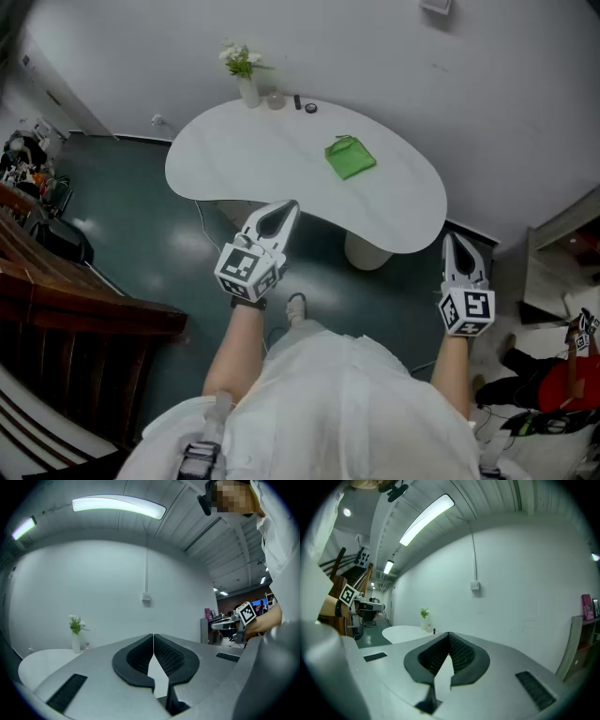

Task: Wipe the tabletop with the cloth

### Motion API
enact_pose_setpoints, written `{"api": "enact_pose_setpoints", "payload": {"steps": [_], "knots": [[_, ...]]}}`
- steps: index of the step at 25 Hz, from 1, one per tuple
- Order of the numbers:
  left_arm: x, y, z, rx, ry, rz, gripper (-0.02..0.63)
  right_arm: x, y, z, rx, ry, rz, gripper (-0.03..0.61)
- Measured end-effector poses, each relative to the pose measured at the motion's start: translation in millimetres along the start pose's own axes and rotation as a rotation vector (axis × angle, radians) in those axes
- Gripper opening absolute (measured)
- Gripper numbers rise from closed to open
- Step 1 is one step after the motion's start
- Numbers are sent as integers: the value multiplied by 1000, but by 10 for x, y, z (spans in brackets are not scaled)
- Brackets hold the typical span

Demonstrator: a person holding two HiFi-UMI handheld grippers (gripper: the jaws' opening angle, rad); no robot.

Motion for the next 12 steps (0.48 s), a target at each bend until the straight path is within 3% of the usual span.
{"api": "enact_pose_setpoints", "payload": {"steps": [12], "knots": [[26, -15, 8, 8, -3, -12, 18, -18, -8, -7, -2, -1, 11, 8]]}}
Point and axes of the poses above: the fingertips, and each gripper's own axes: y forward along the fingers, x to its right, z out of its top, the point moved 8 cm from there along -y, backward along the fingers, and after that the axes turned 13 degrees about -z, right-handed, at the moved point
